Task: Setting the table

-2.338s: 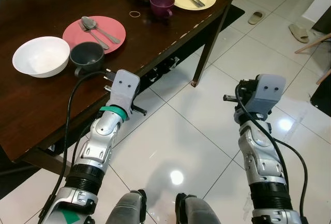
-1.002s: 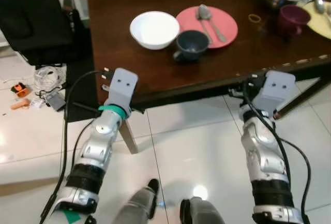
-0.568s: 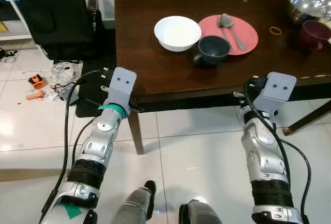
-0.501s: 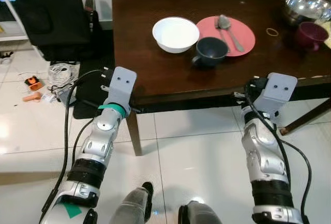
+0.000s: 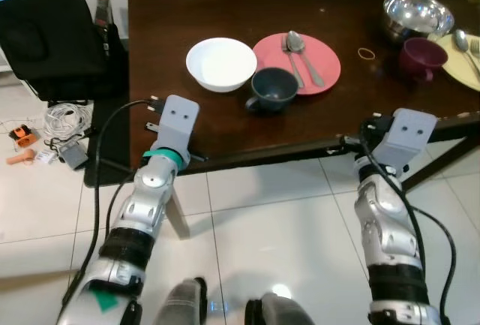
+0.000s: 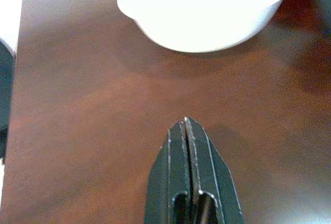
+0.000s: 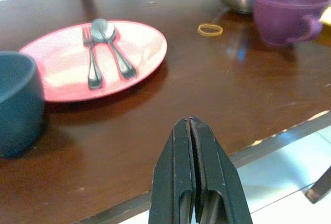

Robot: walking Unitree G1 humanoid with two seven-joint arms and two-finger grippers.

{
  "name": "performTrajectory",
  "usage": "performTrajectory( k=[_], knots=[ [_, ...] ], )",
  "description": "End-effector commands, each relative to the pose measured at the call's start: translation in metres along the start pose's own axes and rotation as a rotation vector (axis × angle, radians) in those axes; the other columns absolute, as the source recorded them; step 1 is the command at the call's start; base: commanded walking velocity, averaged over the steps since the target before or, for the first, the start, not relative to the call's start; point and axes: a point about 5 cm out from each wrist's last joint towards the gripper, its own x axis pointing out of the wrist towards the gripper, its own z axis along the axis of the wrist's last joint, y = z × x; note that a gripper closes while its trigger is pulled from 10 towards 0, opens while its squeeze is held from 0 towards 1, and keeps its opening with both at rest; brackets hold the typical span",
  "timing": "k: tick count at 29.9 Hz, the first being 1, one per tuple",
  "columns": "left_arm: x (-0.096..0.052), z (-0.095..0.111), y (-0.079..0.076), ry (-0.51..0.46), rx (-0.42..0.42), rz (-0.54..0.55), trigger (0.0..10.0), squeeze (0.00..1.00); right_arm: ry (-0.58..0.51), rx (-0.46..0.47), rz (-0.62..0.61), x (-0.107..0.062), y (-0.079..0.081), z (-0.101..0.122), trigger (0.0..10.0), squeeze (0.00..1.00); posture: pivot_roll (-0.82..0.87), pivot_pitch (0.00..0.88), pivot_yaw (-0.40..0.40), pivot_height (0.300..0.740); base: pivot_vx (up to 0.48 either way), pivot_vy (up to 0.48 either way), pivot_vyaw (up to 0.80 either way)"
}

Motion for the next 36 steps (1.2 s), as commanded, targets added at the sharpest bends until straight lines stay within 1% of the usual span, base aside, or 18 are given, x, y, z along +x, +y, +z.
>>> performTrajectory(
  k=[1,18,21,22,25,27,28,30,36],
  knots=[
    [-0.002,-0.006,-0.008,0.029,0.003,-0.023,10.0,0.0,0.022,-0.006,-0.032,-0.002,-0.01,-0.005,10.0,0.0,0.06,0.095,0.047,0.74,0.285,-0.289,0.0],
    [0.0,-0.003,-0.007,0.019,-0.003,-0.01,10.0,0.0,0.028,-0.003,-0.023,-0.003,-0.008,-0.006,10.0,0.0,0.07,0.099,0.047,0.74,0.275,-0.271,0.0],
    [0.0,-0.002,-0.006,0.01,0.001,-0.003,10.0,0.0,0.029,-0.003,-0.021,-0.003,-0.008,-0.006,10.0,0.0,0.07,0.099,0.047,0.74,0.244,0.0,0.0],
    [0.0,0.001,-0.003,-0.009,0.015,0.032,10.0,0.0,0.029,-0.002,-0.02,-0.003,-0.008,-0.006,10.0,0.0,0.07,0.101,0.046,0.74,0.0,0.0,0.0],
    [0.0,0.004,0.0,-0.023,0.025,0.056,10.0,0.0,0.029,-0.002,-0.018,-0.003,-0.008,-0.006,10.0,0.0,0.07,0.101,0.046,0.74,0.0,0.0,0.0],
    [0.001,0.01,0.017,-0.047,0.029,0.187,10.0,0.0,0.031,0.001,-0.012,-0.003,-0.007,-0.007,10.0,0.0,0.07,0.102,0.046,0.74,0.0,0.0,0.0],
    [0.001,0.01,0.017,-0.047,0.029,0.187,10.0,0.0,0.031,0.001,-0.012,-0.003,-0.007,-0.007,10.0,0.0,0.07,0.102,0.046,0.74,0.0,0.0,0.0],
    [0.002,0.012,0.025,-0.053,0.021,0.238,10.0,0.0,0.032,0.003,-0.009,-0.003,-0.006,-0.007,10.0,0.0,0.07,0.102,0.046,0.74,0.0,0.0,0.0],
    [0.002,0.016,0.029,-0.066,0.018,0.263,10.0,0.0,0.031,0.005,-0.005,-0.003,-0.005,-0.007,10.0,0.0,0.07,0.102,0.048,0.74,0.0,0.0,0.0]
  ],
)
